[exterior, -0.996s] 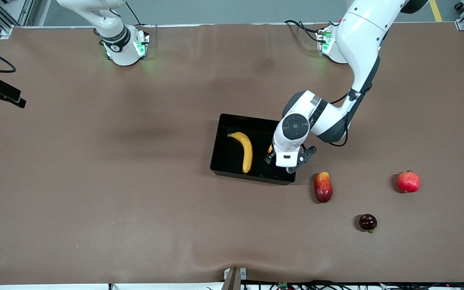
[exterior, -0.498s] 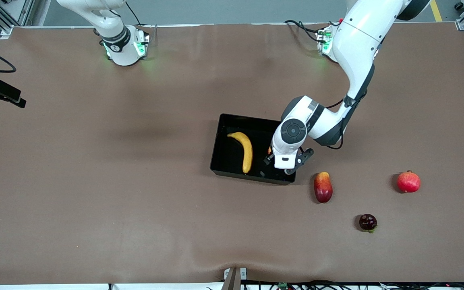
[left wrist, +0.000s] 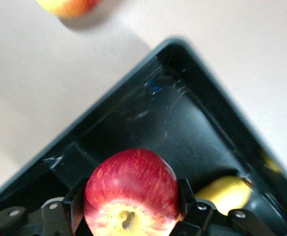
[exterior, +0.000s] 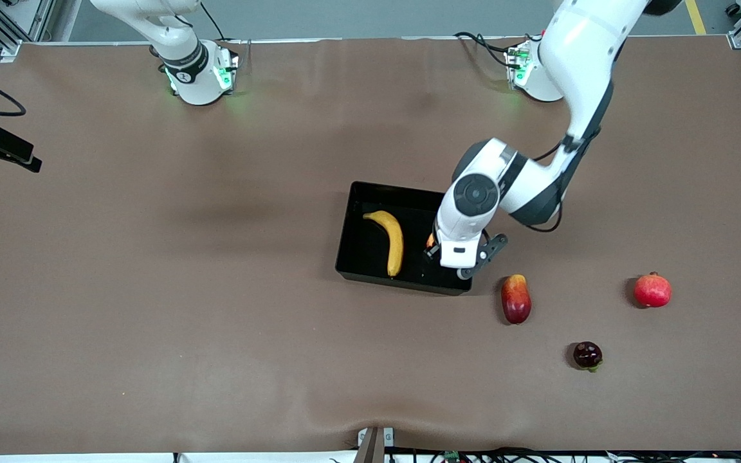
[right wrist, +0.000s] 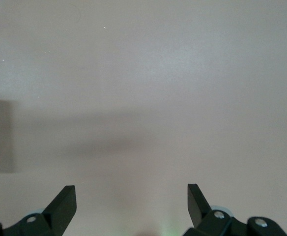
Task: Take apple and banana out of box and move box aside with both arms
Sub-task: 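Carry the apple out of the box and set it beside the mango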
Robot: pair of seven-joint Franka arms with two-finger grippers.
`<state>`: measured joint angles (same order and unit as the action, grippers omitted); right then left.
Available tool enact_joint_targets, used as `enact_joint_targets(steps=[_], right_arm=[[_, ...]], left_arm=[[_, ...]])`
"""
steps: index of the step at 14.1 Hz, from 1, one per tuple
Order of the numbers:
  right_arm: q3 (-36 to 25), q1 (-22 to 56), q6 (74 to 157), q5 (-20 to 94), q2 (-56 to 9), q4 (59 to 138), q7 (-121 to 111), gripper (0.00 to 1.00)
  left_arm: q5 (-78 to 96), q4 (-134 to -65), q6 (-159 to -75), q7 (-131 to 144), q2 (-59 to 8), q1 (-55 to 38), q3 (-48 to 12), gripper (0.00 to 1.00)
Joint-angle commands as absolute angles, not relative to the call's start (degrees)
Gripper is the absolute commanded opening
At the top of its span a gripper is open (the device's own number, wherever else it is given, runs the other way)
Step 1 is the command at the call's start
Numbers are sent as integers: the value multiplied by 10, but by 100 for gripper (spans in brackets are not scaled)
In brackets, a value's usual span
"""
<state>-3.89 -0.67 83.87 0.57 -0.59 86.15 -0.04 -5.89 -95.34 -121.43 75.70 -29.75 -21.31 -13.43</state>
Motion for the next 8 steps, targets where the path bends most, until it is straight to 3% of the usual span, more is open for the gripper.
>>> enact_joint_targets(steps=[1,5,8], right_arm=[[-33,-14,832,7,-8,854,-1,100],[-33,-15,832,7,-8,853,-1,100],[-33,-15,832,7,-8,853,-1,100]], left_arm=[[-67,-950,-1140,698,-219,-199,-132,0],[-63,-957,-1050,531,-173,-106,-132,0],[-70,-970,-1043,439,-177,-29,-132,0]])
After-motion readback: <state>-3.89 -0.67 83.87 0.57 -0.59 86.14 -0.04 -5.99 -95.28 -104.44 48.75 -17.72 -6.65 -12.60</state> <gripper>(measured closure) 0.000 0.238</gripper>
